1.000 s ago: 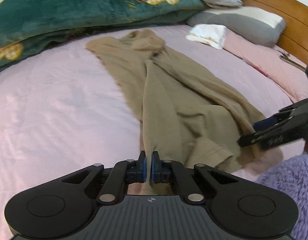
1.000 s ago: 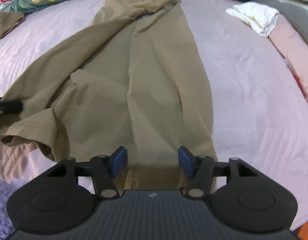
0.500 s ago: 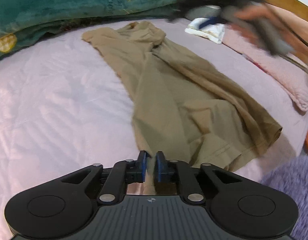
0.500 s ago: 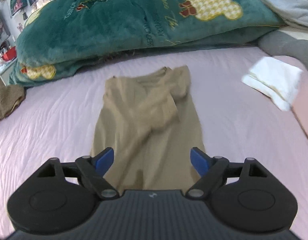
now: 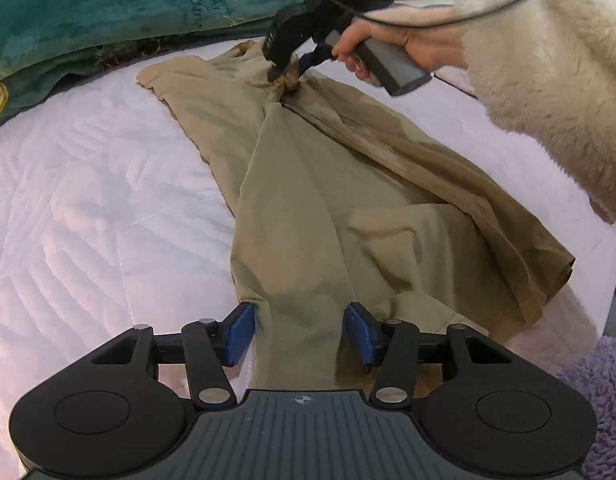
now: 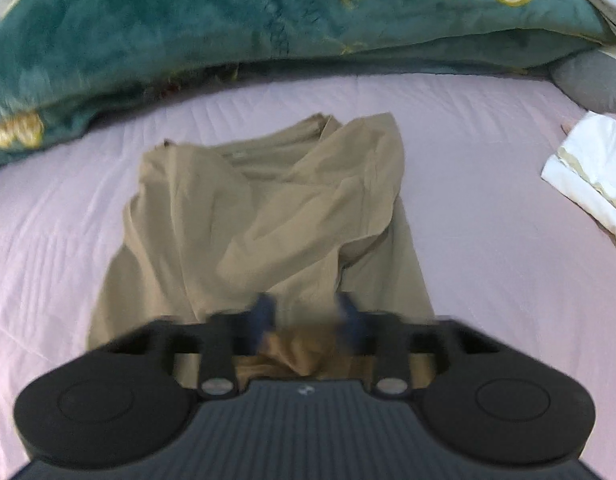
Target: Fold clothes
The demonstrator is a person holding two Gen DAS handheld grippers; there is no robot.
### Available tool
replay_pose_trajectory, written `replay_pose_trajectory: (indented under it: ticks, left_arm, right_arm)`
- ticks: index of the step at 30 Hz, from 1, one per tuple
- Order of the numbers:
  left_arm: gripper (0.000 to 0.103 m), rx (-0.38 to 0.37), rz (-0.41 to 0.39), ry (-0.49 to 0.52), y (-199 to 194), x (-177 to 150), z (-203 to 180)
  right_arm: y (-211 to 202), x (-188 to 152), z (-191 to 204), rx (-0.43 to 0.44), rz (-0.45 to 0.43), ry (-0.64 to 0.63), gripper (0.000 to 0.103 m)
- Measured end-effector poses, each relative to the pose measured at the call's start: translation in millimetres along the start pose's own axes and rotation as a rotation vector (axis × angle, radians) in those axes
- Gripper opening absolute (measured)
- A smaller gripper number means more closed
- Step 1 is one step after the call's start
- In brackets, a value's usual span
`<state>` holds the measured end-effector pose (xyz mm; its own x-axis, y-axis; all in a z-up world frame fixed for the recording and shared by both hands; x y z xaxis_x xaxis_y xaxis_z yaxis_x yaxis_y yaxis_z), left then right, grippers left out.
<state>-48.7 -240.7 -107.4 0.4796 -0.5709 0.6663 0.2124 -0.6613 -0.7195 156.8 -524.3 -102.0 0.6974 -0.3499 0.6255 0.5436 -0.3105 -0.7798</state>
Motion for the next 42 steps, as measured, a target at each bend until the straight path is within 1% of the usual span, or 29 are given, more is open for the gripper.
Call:
replay_pose_trajectory:
  ticks: [1,2,4,7,9,12,16,20,23,25,27,29,31,32,35,36,37,38,39,40,41,42]
  left_arm:
    - [0.039,0.004,-0.006,-0.003,-1,0,1]
    - [0.034,0.010,-0.015,-0.004,-2,0,3]
    - [0.019,-0.005,-0.035,-0.027,-6,1,5]
    - [0.011,-0.014,-0.058,-0.041,-9,1,6]
    - [0.008,-0.015,-0.076,-0.040,-12,0,4]
    - [0.006,-0.013,-0.103,-0.043,-19,0,5]
    - [0.006,-0.004,-0.141,-0.079,-33,-2,14]
    - [0.005,0.032,-0.177,-0.113,-57,-9,27]
    - [0.006,0.057,-0.182,-0.145,-74,-21,40]
    - [0.005,0.069,-0.163,-0.172,-79,-32,46]
    - [0.005,0.097,-0.134,-0.184,-82,-44,51]
    - [0.006,0.124,-0.104,-0.195,-84,-54,55]
    - [0.008,0.123,-0.092,-0.232,-88,-62,64]
    - [0.008,0.130,-0.091,-0.253,-91,-65,68]
    - [0.009,0.135,-0.105,-0.295,-102,-70,78]
    - [0.010,0.131,-0.117,-0.307,-106,-71,80]
    - [0.015,0.120,-0.121,-0.313,-109,-72,81]
    - [0.015,0.111,-0.127,-0.318,-111,-75,81]
    - [0.017,0.101,-0.132,-0.321,-113,-78,80]
    - [0.022,0.085,-0.135,-0.311,-113,-77,78]
    - [0.026,0.071,-0.135,-0.302,-112,-76,74]
    - [0.037,0.058,-0.122,-0.292,-108,-75,69]
  right_arm:
    - [0,-2,1,0.003,-0.005,-0.005,0.017]
    - [-2,-2,3,0.001,-0.019,-0.014,0.016]
    - [-8,-1,8,0.001,-0.039,-0.036,0.013]
    - [-17,7,15,-0.002,-0.068,-0.057,0.012]
    - [-26,17,21,0.001,-0.087,-0.056,0.012]
    - [-38,33,34,0.017,-0.107,-0.067,0.012]
    - [-56,52,68,0.047,-0.140,-0.098,0.011]
    - [-76,65,126,0.136,-0.175,-0.136,0.011]
    - [-85,65,187,0.200,-0.189,-0.205,0.011]
    - [-84,53,232,0.219,-0.180,-0.272,0.011]
    - [-79,37,274,0.230,-0.162,-0.341,0.012]
    - [-68,8,309,0.232,-0.097,-0.435,0.019]
    - [-62,-18,336,0.249,-0.039,-0.508,0.036]
    - [-63,-29,344,0.267,-0.018,-0.529,0.038]
    - [-87,-35,334,0.283,-0.032,-0.540,0.042]
    - [-96,-37,331,0.288,-0.038,-0.542,0.044]
    - [-107,-33,314,0.286,-0.043,-0.521,0.049]
    - [-117,-32,294,0.282,-0.033,-0.496,0.052]
    - [-128,-32,274,0.277,-0.019,-0.470,0.061]
    - [-138,-32,254,0.273,-0.005,-0.445,0.066]
    - [-149,-38,232,0.257,0.001,-0.435,0.067]
    - [-159,-45,210,0.239,0.006,-0.429,0.069]
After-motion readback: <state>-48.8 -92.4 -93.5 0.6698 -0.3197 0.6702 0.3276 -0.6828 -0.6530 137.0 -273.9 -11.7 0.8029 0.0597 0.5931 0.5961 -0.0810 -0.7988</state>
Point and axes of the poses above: each gripper's, at about its wrist camera, not at the fingertips, and y roughly the way its jaws point, z to its left, x to its top, the point moved 6 cm from there along y, roughly the way its jaws point, and after that the axes turned 10 degrees about -x, right-handed, at the moved point
